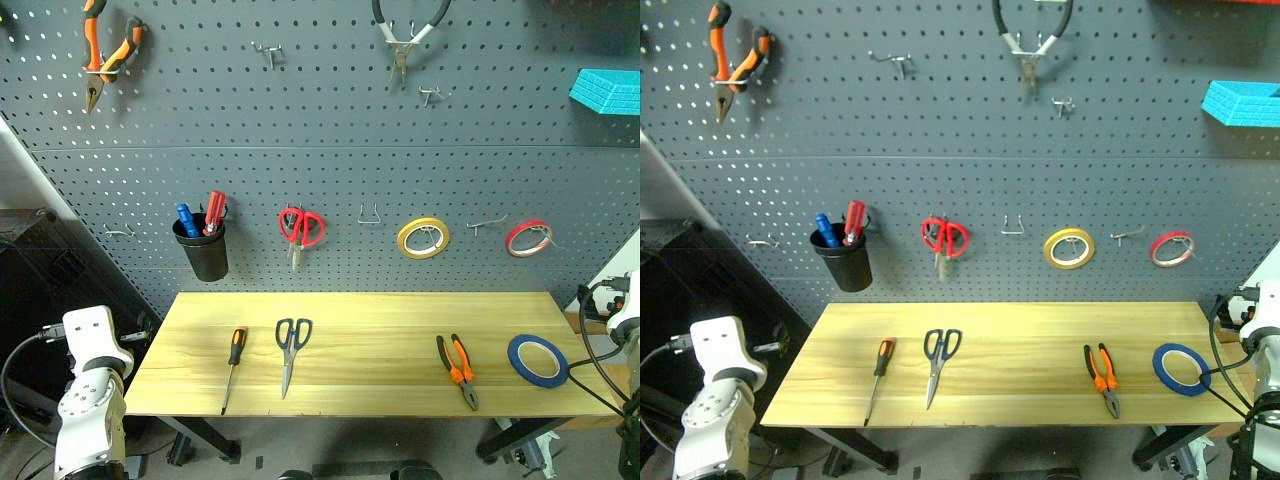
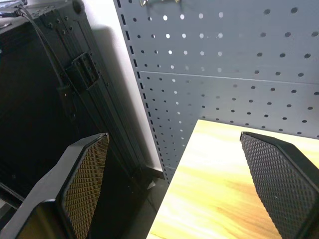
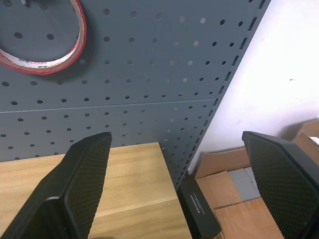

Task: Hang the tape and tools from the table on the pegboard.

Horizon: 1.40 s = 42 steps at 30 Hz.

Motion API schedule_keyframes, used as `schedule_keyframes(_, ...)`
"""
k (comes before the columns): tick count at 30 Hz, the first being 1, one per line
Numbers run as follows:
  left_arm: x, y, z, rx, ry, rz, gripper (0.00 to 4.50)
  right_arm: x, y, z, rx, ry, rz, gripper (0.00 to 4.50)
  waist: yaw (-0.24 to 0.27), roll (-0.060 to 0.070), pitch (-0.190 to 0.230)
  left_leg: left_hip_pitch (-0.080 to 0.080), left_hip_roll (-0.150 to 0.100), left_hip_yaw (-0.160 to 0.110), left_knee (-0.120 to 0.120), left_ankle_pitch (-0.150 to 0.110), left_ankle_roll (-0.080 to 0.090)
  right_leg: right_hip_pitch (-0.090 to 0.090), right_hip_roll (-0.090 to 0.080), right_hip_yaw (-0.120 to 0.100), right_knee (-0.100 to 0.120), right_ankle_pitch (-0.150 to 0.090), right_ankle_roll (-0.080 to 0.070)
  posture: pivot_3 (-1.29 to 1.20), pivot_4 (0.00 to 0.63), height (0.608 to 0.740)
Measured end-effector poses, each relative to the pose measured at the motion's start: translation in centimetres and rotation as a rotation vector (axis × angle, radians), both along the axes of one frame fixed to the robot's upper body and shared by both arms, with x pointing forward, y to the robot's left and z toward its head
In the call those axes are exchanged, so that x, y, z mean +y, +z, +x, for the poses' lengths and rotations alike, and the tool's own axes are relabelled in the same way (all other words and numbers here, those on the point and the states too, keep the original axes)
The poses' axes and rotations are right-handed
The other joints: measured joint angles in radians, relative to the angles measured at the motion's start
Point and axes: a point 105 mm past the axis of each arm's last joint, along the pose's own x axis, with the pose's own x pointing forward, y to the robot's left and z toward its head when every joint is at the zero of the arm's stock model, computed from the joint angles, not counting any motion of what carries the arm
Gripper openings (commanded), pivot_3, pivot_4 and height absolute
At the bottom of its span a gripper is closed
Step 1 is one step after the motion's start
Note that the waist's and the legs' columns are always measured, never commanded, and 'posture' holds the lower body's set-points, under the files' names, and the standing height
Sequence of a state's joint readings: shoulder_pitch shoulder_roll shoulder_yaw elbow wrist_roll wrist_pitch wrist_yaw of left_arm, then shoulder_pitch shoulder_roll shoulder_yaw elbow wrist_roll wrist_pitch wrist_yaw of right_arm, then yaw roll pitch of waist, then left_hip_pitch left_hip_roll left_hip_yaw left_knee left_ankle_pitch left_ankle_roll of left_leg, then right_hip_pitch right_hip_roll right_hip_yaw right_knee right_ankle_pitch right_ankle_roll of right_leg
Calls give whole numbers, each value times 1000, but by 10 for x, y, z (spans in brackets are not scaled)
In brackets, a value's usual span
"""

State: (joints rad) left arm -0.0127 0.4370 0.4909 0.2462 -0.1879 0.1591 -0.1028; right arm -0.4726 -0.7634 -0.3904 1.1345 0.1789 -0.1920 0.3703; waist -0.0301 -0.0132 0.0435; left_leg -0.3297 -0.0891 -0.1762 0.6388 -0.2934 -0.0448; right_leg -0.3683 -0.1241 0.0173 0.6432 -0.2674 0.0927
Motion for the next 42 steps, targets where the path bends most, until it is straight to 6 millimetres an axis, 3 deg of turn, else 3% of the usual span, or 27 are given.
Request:
schedule_keyframes(13,0,-6,-4,29,-24,14,4484,8,-10,-1,31,42,-7,4500,-2,0,0,0,1,2,0,0,1,0,0,1,0,0,0,-5,0,740)
schedule_keyframes(18,-23,-7,-5,55,-153,32,4484,28,-21,2,71,146,-10,4500,0,0,0,0,1,2,1,0,1,-1,0,1,0,0,0,-17,4,740)
schedule_keyframes(26,-119,10,17,52,-530,72,4484,62,-38,3,216,287,38,4500,3,4,19,-1,2,4,1,-1,1,-1,0,1,1,-1,5,-82,91,740)
schedule_keyframes(30,-157,12,26,70,-684,86,4484,71,-47,-1,318,300,62,4500,-4,7,47,-1,5,7,2,-1,1,-2,2,2,1,0,5,-111,128,740)
schedule_keyframes(33,-190,24,34,36,-838,92,4484,72,-53,-4,404,278,89,4500,-6,7,71,-3,9,9,2,-1,1,-4,4,2,0,4,-2,-135,160,740)
schedule_keyframes(39,-237,50,35,-5,-1136,100,4484,74,-42,0,465,268,117,4500,-28,10,108,-19,11,10,6,-1,1,-19,7,2,1,5,-4,-150,191,740)
schedule_keyframes(42,-252,56,34,-11,-1224,110,4484,73,-44,-3,505,265,115,4500,-32,8,118,-19,11,11,5,-2,0,-20,7,2,0,5,-4,-147,197,740)
